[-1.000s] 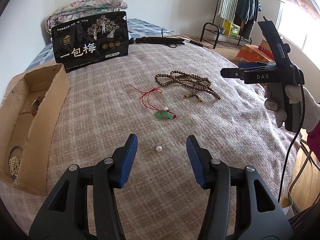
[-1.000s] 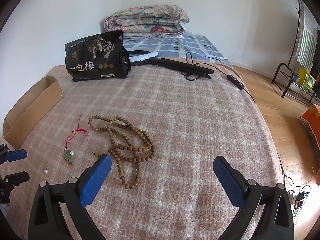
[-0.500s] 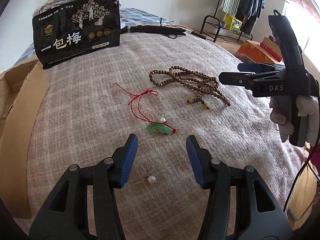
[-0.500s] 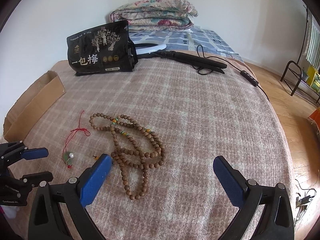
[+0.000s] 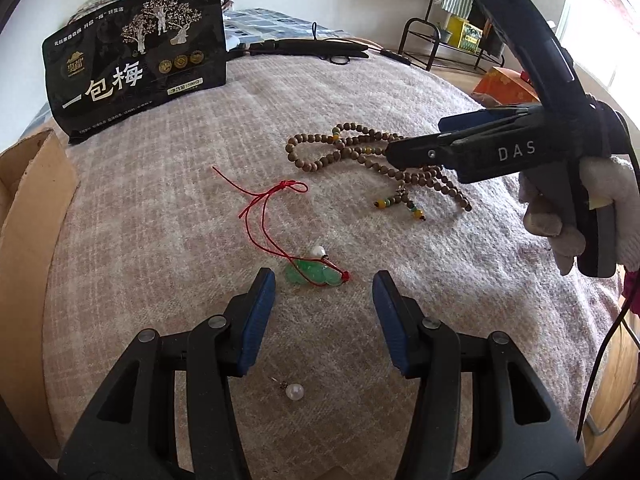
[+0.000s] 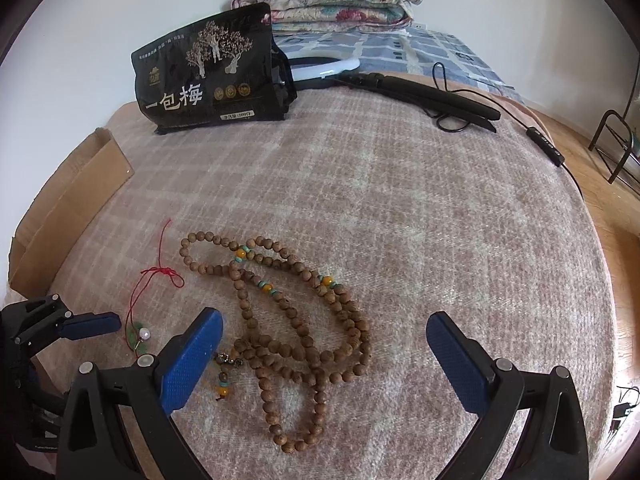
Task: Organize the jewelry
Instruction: 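Move left tool to the green jade pendant while right tool approaches the brown prayer beads, then close left tool on the jade pendant while right tool grasps the prayer beads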
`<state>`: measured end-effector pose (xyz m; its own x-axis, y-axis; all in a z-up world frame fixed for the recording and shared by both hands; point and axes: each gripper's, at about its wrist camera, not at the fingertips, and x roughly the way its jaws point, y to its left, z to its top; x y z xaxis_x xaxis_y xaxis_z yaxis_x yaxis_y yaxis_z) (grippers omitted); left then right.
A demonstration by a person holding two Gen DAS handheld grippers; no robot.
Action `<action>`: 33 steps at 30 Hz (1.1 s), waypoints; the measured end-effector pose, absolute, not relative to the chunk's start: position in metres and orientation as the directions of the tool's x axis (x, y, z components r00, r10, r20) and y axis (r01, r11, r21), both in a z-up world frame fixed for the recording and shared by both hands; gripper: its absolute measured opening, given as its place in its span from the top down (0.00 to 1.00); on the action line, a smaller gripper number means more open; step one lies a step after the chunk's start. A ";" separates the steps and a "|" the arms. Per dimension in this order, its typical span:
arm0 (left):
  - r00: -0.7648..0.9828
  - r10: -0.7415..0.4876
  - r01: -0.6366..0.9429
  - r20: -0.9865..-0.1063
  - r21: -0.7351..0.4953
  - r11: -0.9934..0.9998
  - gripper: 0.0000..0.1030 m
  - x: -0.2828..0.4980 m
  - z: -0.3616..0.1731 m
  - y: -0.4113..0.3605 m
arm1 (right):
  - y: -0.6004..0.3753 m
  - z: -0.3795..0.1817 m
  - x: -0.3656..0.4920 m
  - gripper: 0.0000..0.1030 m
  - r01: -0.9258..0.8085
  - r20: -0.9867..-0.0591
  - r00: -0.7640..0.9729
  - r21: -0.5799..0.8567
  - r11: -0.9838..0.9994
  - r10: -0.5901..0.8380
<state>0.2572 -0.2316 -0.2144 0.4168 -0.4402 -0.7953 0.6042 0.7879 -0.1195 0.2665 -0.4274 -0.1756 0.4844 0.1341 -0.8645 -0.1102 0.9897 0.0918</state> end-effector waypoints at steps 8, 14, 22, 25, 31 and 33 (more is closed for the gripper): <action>0.421 -0.434 0.604 -0.797 -0.110 0.789 0.49 0.261 -0.218 -0.234 | -0.414 -0.191 0.275 0.00 -0.135 -0.893 0.436 0.062 0.989 0.115; 0.423 -0.431 0.602 -0.797 -0.108 0.791 0.67 0.264 -0.219 -0.233 | -0.408 -0.199 0.278 0.00 -0.141 -0.901 0.421 0.051 0.989 0.106; 0.432 -0.432 0.612 -0.792 -0.095 0.785 0.69 0.259 -0.218 -0.233 | -0.405 -0.198 0.277 0.13 -0.154 -0.901 0.420 0.047 0.987 0.108; 0.430 -0.434 0.615 -0.792 -0.095 0.783 0.70 0.258 -0.217 -0.232 | -0.404 -0.196 0.275 0.27 -0.163 -0.898 0.424 0.054 0.985 0.119; 0.433 -0.436 0.618 -0.789 -0.093 0.781 0.70 0.255 -0.215 -0.230 | -0.405 -0.192 0.272 0.57 -0.175 -0.892 0.427 0.080 0.981 0.149; 0.434 -0.436 0.618 -0.788 -0.091 0.781 0.70 0.253 -0.215 -0.229 | -0.406 -0.192 0.272 0.66 -0.174 -0.891 0.429 0.082 0.981 0.151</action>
